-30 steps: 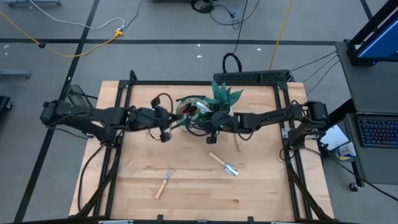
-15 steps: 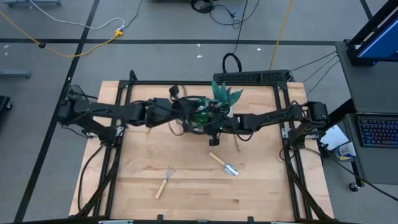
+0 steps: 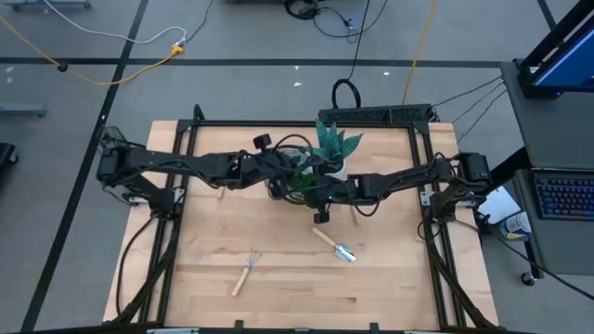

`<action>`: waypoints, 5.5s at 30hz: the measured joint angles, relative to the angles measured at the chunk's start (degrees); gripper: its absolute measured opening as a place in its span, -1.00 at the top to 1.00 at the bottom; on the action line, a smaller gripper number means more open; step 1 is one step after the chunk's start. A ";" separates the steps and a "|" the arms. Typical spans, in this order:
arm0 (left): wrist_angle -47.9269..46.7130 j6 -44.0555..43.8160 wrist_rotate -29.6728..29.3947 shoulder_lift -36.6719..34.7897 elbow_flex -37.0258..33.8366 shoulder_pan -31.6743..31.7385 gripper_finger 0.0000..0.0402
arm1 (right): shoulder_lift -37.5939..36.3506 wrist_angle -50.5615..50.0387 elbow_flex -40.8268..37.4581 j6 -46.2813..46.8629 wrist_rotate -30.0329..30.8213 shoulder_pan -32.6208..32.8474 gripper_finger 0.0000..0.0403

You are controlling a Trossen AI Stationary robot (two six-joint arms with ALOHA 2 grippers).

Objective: Pick & Place Garden tools in Gardening bag
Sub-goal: Put the green shear scissor into the white gardening bag

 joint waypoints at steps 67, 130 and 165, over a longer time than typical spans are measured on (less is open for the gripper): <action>-11.86 6.29 11.90 6.25 -0.24 -0.47 0.53 | 0.00 4.26 0.04 -1.88 -6.08 0.34 1.00; -17.25 -0.59 29.84 -3.63 0.04 3.54 0.92 | -0.07 2.29 0.07 -1.70 -6.10 0.39 1.00; -9.09 12.81 40.44 4.49 -0.02 6.19 -0.09 | 0.00 3.86 0.02 -1.83 -6.22 0.76 1.00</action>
